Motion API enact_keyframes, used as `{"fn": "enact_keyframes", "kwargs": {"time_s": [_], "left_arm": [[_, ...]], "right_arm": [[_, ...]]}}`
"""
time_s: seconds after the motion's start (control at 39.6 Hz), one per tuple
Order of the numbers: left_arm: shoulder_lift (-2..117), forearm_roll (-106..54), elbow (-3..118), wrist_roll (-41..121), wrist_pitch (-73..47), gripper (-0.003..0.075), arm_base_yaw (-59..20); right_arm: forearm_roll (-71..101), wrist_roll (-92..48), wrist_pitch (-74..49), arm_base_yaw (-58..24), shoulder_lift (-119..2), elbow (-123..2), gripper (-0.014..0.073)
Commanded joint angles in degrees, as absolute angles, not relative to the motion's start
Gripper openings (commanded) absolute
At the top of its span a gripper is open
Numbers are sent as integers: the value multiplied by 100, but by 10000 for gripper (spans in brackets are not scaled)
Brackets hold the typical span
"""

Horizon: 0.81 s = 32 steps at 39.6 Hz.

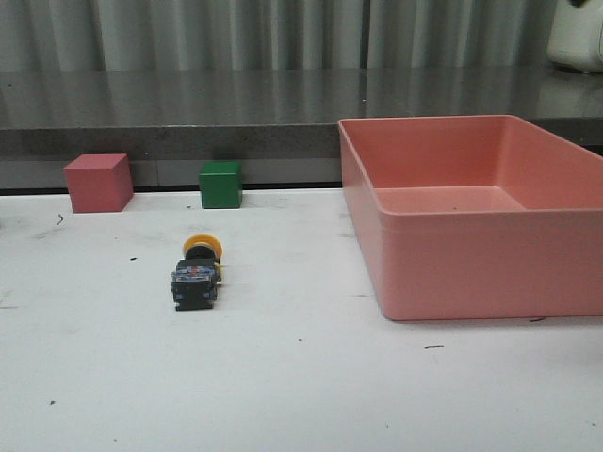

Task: Place and stand button with both arms

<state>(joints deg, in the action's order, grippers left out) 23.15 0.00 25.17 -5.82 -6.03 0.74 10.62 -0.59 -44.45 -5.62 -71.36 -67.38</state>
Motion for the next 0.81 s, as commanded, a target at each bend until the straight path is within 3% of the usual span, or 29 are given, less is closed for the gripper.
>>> {"fn": "enact_keyframes", "kwargs": {"time_s": [0.0,0.4,0.58,0.78], "left_arm": [[2394,30,2719,-586,-139,618,51],[2394,30,2719,-586,-139,618,51],[2394,30,2719,-586,-139,618,51],[2394,30,2719,-586,-139,618,51]], "right_arm": [[1099,-195,-3557,-364,-6371,-6075,-64],[477,-207,-1469,-363,-3227,-3043,-70],[477,-207,-1230,-363,-2020,-2427,-70],[477,-207,-1399,-363,-1446,-2276,-70]]}}
